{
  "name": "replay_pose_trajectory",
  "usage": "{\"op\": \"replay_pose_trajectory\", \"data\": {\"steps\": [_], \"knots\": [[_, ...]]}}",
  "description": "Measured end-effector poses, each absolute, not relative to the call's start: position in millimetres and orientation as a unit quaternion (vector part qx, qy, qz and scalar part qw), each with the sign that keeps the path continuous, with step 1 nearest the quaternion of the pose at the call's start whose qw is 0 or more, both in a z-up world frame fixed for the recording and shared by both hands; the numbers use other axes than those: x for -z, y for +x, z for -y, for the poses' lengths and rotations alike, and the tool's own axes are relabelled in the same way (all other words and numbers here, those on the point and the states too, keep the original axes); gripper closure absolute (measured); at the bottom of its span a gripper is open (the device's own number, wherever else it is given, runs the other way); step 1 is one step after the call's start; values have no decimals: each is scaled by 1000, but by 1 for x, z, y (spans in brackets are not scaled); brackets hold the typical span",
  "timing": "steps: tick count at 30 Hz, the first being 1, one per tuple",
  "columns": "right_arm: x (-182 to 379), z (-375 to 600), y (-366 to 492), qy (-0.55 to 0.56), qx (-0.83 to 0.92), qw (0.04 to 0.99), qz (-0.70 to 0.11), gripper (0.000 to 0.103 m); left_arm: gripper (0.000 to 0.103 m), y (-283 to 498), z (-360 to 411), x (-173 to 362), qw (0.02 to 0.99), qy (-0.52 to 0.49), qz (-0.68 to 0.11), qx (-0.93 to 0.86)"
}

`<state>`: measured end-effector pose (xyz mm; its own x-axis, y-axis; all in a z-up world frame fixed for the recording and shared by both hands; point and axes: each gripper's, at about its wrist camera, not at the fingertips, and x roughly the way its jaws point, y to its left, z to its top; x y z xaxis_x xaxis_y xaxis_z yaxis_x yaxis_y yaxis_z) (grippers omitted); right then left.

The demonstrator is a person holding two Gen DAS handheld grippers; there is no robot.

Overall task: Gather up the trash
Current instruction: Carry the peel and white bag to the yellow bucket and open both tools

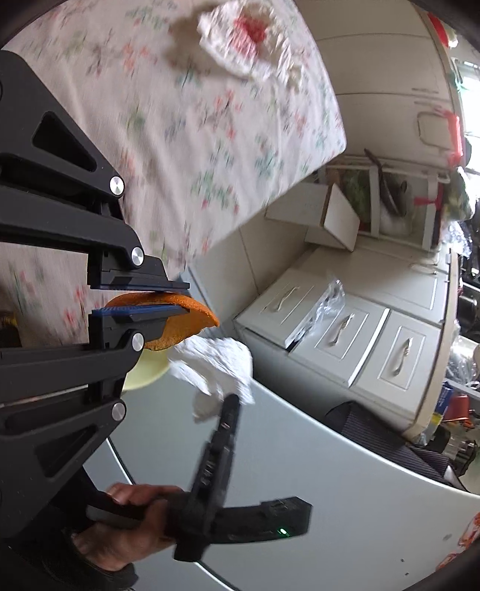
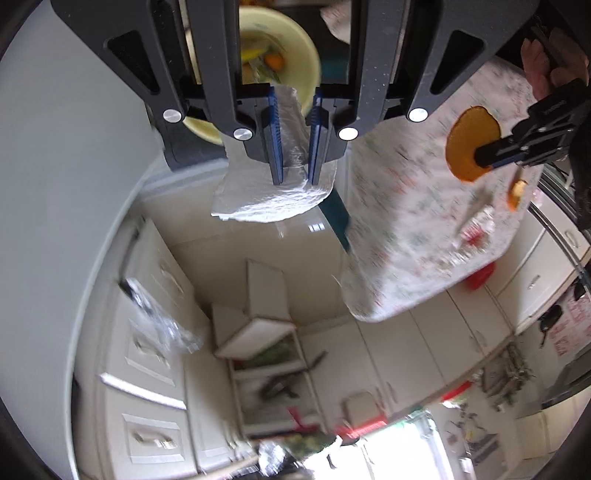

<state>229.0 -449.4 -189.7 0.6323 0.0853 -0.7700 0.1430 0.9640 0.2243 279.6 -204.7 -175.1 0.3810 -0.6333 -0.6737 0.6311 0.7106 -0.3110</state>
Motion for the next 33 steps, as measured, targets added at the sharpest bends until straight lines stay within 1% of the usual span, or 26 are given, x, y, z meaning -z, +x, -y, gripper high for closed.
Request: {"op": "replay_pose_trajectory", "data": {"steps": [7, 8, 9, 10, 11, 12, 16, 18, 22, 23, 24, 25, 27, 29, 33], "knots": [[234, 467, 227, 156, 33, 856, -491, 88, 97, 266, 258, 195, 822, 18, -435, 366], [239, 469, 228, 162, 36, 850, -500, 85, 97, 266, 265, 199, 821, 25, -441, 363], [248, 473, 229, 171, 40, 841, -512, 71, 97, 265, 270, 202, 819, 31, -445, 359], [252, 475, 228, 180, 44, 837, -515, 62, 97, 265, 274, 205, 818, 37, -450, 357], [256, 479, 227, 192, 49, 832, -518, 56, 97, 265, 282, 207, 816, 43, -454, 354], [258, 484, 226, 203, 54, 829, -519, 56, 97, 264, 287, 209, 815, 50, -457, 352], [235, 497, 216, 227, 67, 847, -476, 55, 97, 262, 310, 219, 810, 73, -469, 344], [220, 501, 210, 239, 69, 860, -446, 50, 97, 263, 319, 223, 808, 83, -475, 340], [190, 505, 201, 256, 58, 882, -391, 47, 96, 262, 341, 238, 800, 103, -493, 326], [184, 505, 199, 259, 53, 886, -380, 47, 93, 263, 345, 242, 798, 105, -497, 325], [181, 505, 198, 260, 50, 888, -375, 47, 86, 263, 349, 244, 795, 107, -501, 325], [180, 505, 198, 261, 48, 890, -371, 47, 82, 263, 351, 246, 794, 108, -503, 325], [177, 507, 199, 263, 44, 891, -367, 47, 64, 264, 355, 246, 796, 107, -501, 323], [176, 511, 201, 270, 41, 892, -361, 47, 59, 264, 354, 244, 798, 103, -498, 323], [172, 506, 203, 277, 34, 894, -351, 45, 58, 262, 341, 227, 811, 89, -478, 326]]}}
